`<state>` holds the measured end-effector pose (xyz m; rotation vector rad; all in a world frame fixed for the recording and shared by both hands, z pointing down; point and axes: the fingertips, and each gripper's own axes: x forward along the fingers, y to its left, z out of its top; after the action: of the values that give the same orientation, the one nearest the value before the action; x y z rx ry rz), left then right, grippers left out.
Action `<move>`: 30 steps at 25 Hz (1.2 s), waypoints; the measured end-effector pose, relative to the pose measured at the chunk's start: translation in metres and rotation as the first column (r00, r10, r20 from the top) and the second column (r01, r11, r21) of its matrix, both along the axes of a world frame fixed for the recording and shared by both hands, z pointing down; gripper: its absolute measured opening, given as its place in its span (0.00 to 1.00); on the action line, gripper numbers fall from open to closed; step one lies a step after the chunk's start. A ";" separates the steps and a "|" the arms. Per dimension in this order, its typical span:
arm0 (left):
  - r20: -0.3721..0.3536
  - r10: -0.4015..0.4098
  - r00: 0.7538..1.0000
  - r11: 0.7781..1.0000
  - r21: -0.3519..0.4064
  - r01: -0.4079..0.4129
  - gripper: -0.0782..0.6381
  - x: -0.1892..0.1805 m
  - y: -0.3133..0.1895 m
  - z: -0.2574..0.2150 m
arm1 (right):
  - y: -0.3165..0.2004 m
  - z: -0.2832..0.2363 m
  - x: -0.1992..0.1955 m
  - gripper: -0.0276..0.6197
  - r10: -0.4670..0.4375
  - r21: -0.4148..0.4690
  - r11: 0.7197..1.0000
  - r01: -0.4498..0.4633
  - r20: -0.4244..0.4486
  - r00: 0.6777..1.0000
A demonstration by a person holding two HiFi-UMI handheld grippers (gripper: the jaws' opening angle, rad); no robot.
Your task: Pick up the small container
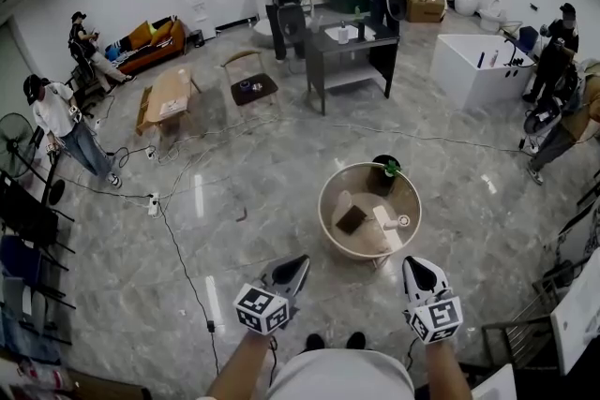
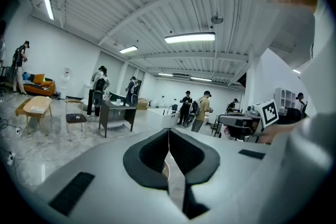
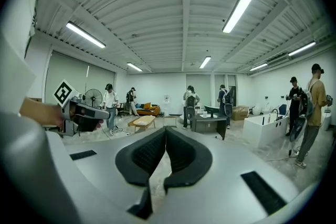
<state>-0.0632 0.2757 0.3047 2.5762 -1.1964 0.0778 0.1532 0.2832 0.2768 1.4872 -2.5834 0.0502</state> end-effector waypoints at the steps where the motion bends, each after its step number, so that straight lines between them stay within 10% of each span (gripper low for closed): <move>1: 0.001 -0.003 1.000 1.000 -0.001 0.003 0.14 -0.001 -0.001 0.001 | 0.000 0.000 -0.001 0.07 -0.001 -0.001 1.000 0.001 0.003 1.000; 30: -0.064 0.105 0.992 0.992 -0.060 -0.109 0.57 -0.031 0.013 0.022 | 0.013 0.019 -0.043 0.49 0.021 -0.056 0.998 -0.021 0.007 1.000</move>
<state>-0.0941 0.2884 0.3264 2.5671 -1.0170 0.0585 0.1100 0.2963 0.2957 1.4977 -2.5509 0.1299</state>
